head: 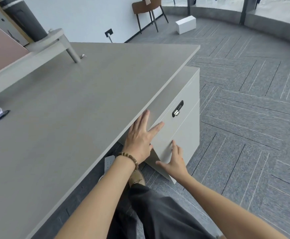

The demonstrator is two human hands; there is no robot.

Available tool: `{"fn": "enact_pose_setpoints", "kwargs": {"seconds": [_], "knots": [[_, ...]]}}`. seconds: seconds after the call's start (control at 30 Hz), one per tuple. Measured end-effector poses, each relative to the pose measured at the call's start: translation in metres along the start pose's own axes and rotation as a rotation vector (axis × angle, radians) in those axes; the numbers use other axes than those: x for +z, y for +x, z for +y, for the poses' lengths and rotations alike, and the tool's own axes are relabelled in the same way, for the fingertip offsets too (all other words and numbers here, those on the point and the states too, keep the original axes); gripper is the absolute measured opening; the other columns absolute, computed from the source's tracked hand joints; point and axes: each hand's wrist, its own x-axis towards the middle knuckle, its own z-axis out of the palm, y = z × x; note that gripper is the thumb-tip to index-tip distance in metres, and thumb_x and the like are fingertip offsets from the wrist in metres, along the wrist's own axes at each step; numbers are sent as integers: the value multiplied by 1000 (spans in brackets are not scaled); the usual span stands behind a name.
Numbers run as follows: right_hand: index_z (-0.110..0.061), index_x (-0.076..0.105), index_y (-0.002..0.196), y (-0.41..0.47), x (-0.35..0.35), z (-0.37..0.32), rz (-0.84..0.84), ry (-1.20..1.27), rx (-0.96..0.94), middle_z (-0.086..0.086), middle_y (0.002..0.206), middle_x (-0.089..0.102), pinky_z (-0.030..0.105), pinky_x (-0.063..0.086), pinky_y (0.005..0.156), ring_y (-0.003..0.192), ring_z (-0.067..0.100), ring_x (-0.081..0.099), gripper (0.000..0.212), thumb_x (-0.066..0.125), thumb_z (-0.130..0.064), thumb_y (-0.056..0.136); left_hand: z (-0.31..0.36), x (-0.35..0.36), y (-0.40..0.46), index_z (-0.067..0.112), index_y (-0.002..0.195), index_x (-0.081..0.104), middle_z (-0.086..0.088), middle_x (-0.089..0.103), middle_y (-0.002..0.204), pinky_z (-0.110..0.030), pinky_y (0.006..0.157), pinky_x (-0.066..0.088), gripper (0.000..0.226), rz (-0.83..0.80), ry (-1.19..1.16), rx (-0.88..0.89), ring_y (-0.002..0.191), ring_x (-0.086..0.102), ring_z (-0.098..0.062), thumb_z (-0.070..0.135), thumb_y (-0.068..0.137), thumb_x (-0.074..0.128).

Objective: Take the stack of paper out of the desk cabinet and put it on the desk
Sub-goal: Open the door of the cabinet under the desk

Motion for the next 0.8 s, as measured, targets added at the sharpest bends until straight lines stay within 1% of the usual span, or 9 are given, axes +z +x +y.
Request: {"fn": "enact_pose_setpoints", "kwargs": {"seconds": [0.1,0.2,0.27,0.33,0.4,0.47,0.6,0.7,0.8], "knots": [[-20,-3,157,7,6,-2,45,40,10,7,159,13,41,30,117,148,28,23,131,85,-50,65,0,3,0,41,150,27,-14,3,164,-41,120,6,90,15,13,-1,151,1,-31,19,78,76],[-17,-6,157,13,8,-3,81,18,-11,10,162,4,41,21,122,152,28,11,137,85,-55,62,0,5,1,41,150,27,-15,7,164,-39,119,2,93,33,33,-3,151,3,-32,28,75,80],[-20,-6,156,15,8,-4,104,-12,-26,11,163,3,44,21,124,153,28,9,135,81,-62,62,0,6,1,41,152,24,-15,8,163,-37,117,-3,96,37,35,-9,151,2,-32,32,74,80],[-21,-4,155,15,8,-5,128,-45,-39,11,163,6,43,23,123,153,27,10,131,74,-72,62,2,6,2,40,153,18,-15,8,163,-37,118,-4,101,39,46,-19,152,2,-31,33,75,80],[-19,-2,155,15,6,-5,145,-94,-65,13,163,9,43,23,123,152,28,12,132,70,-77,61,3,5,2,39,155,10,-15,9,163,-38,119,-2,107,33,64,-27,152,3,-32,33,74,81],[-15,-1,155,15,1,-2,142,-139,-83,16,162,12,46,25,122,151,30,14,132,68,-77,60,3,4,2,39,154,4,-13,7,164,-38,120,-1,111,12,81,-32,152,2,-31,33,75,81],[-10,-2,156,7,-17,11,87,-214,-118,18,163,11,46,26,121,152,33,13,132,58,-76,59,6,1,1,42,154,1,-10,0,165,-38,120,-5,108,-49,101,-52,152,-3,-29,32,79,78],[-8,-1,156,-3,-40,24,51,-256,-176,18,162,14,44,27,121,151,32,16,127,59,-70,62,10,-6,2,44,153,-4,-7,-8,165,-39,120,-5,111,-111,96,-77,152,-7,-27,30,79,78],[-9,4,156,-17,-69,36,27,-232,-251,13,156,23,37,33,116,145,29,27,121,67,-56,64,14,-16,2,46,151,-10,-4,-17,164,-40,122,-4,118,-196,97,-114,152,-13,-25,29,77,80]]}}
